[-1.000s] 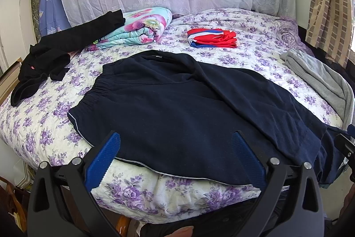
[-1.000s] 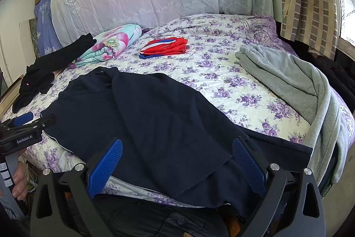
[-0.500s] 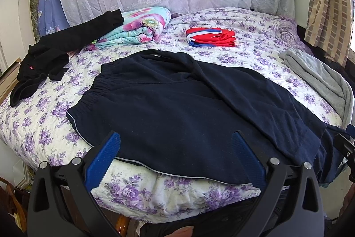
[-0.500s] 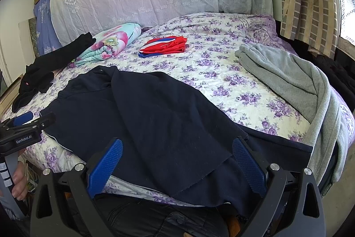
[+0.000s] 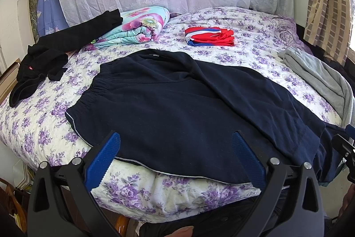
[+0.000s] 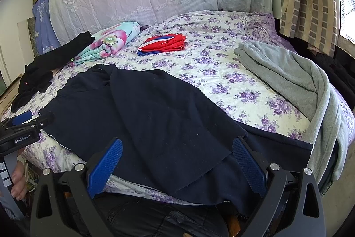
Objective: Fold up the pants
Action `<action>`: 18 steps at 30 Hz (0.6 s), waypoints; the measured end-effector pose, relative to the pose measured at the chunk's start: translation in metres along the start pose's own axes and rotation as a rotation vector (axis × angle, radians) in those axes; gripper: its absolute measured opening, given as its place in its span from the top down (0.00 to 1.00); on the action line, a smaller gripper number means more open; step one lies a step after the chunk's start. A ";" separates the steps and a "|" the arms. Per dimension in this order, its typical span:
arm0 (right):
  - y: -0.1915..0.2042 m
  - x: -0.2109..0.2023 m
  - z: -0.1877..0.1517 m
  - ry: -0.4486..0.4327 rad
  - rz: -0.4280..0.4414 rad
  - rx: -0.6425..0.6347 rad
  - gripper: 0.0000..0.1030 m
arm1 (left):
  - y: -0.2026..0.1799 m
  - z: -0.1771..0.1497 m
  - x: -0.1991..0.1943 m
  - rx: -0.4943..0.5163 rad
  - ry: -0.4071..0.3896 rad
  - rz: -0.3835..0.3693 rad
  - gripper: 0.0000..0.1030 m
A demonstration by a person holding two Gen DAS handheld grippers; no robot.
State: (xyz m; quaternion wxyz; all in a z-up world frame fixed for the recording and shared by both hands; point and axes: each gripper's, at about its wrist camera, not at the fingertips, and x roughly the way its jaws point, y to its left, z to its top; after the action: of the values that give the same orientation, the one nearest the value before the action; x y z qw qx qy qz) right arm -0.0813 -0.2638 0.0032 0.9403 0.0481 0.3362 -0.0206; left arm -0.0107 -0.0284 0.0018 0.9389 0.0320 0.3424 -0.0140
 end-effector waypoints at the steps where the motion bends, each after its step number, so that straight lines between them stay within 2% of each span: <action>1: 0.000 0.000 -0.001 0.002 0.000 0.001 0.03 | -0.001 0.000 0.000 0.000 0.000 0.000 0.04; 18: 0.002 0.000 0.001 0.010 0.000 0.003 0.03 | -0.003 0.000 0.000 -0.001 0.002 -0.001 0.04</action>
State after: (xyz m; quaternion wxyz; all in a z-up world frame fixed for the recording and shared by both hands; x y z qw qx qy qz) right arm -0.0807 -0.2618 0.0036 0.9386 0.0495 0.3407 -0.0207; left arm -0.0109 -0.0311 0.0017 0.9386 0.0314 0.3433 -0.0144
